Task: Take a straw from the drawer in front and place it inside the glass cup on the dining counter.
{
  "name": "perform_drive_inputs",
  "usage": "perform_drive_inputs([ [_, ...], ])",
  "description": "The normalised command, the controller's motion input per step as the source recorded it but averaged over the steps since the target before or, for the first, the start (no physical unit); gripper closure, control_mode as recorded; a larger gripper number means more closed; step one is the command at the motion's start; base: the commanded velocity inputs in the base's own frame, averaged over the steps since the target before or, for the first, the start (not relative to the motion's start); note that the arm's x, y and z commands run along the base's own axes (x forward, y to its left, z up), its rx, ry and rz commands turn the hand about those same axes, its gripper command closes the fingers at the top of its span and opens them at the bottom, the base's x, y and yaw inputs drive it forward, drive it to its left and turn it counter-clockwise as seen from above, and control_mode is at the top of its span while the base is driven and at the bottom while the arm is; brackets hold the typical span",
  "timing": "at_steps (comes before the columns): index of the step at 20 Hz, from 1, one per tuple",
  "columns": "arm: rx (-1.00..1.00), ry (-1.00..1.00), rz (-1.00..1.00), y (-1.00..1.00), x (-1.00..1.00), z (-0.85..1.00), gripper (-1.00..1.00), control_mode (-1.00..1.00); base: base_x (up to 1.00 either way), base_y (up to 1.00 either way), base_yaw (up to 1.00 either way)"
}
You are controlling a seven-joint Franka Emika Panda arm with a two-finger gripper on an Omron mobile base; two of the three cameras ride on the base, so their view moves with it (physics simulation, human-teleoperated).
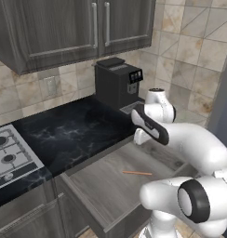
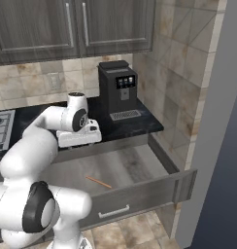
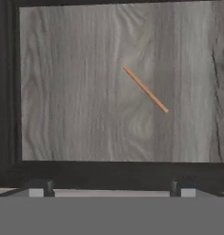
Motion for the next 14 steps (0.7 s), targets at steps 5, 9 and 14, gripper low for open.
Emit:
perform_drive_inputs([
  [5,-0.01,0.00,0.34,0.24,0.00,-0.53,-1.00,-1.00,0.00,0.00,0.00],
  [9,0.00,0.00,0.25,0.09,0.05,-0.50,-1.00,-1.00,0.00,0.00,0.00],
  [14,0.00,0.00,0.16,0.02,0.28,-0.50,-1.00,-1.00,0.00,0.00,0.00],
])
